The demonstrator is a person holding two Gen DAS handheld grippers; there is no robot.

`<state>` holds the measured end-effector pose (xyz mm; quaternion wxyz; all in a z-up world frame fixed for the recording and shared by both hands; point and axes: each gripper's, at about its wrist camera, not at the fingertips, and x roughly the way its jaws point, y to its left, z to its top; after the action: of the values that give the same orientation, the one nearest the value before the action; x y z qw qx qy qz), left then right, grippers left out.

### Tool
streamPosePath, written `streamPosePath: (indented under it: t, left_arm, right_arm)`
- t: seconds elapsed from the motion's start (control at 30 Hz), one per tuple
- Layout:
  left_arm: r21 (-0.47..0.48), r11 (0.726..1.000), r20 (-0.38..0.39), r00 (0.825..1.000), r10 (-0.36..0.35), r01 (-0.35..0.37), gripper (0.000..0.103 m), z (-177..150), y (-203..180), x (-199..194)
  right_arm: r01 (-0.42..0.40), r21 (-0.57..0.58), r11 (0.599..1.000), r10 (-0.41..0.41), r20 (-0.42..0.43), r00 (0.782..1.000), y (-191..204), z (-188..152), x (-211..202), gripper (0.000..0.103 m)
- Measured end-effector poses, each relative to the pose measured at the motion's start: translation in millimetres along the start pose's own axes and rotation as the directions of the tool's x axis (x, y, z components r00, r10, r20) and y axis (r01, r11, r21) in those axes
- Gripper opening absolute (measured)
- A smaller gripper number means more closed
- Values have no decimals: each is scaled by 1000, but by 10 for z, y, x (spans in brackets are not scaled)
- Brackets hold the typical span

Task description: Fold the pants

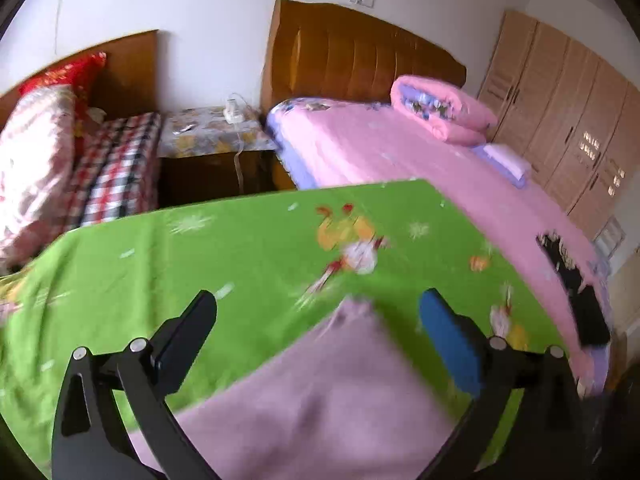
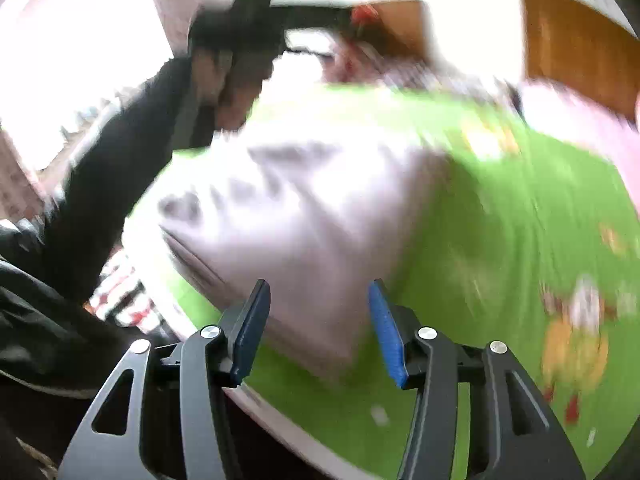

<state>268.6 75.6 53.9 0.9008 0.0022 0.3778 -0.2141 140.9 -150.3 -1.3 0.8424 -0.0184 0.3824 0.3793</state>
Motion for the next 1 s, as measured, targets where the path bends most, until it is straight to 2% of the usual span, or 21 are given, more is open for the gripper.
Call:
streamPosePath:
  t: [0.03,0.13,0.2,0.27,0.33,0.37,0.5,0.57,0.63,0.67,0.7,0.73,0.8,0.83,0.87,0.9,0.93,0.97,1.0]
  left_arm:
    - [3,1000,-30,999,31,-31,101,-186,77,-96]
    - [-6,996,-122,988,91,-92,101,-656,255,-100]
    - [-58,988,-169,977,133,-144,101,-895,418,-7]
    - [-114,979,-170,974,146,-167,101,-1039,605,50]
    - [-144,976,-142,979,143,-163,101,-1051,646,21]
    - [-151,970,-131,977,170,-189,101,-1037,658,17]
    - [-128,955,-158,957,245,-266,101,-981,624,115]
    - [-117,953,-113,957,266,-278,101,-844,518,-11]
    - [-100,964,-61,969,241,-246,101,-688,358,-148]
    - [-77,969,-63,971,232,-236,101,-634,280,-104]
    - [-25,970,-99,966,240,-243,101,-593,178,1]
    - [42,956,-152,944,292,-289,101,-598,107,183]
    - [116,903,-224,875,429,-413,102,-686,144,526]
    - [99,906,-259,868,423,-412,102,-750,236,654]
    - [26,931,-255,898,358,-363,102,-792,381,676]
    - [-38,942,-233,920,315,-333,102,-788,493,601]
    - [-73,942,-217,927,306,-328,102,-779,537,527]
    - [-123,930,-175,930,324,-347,100,-758,593,349]
    - [-167,913,-100,927,361,-373,100,-735,631,61]
  right_arm:
    - [-47,-21,999,47,0,999,96,93,98,50]
    - [-112,-89,990,109,-45,993,392,229,522,50]
    - [-149,-116,982,137,-108,985,551,178,808,50]
    - [-161,-118,980,136,-200,970,625,-35,943,52]
    - [-135,-197,971,97,-192,977,778,-180,963,54]
    - [-134,-228,964,87,-203,975,827,-241,953,54]
    - [-103,-227,968,61,-185,981,839,-325,835,54]
    - [-77,-252,965,32,-180,983,893,-328,736,55]
    - [-56,-264,963,17,-146,989,978,-288,697,59]
    - [-38,-251,967,11,-110,994,1019,-264,692,61]
    - [-25,-233,972,7,-76,997,1024,-242,655,71]
    - [-18,-214,977,10,-36,999,1028,-203,683,82]
    - [-77,-201,977,71,-33,997,1036,-175,802,83]
    - [-146,-199,969,127,-108,986,1074,-212,979,86]
    - [-142,-235,961,110,-146,983,1137,-272,1090,88]
    - [-102,-314,944,65,-125,990,1230,-335,1100,90]
    - [-64,-392,918,13,-133,991,1340,-406,1098,91]
    - [-48,-422,905,-10,-135,991,1387,-434,1075,91]
    - [-47,-434,900,-13,-134,991,1408,-439,1030,91]
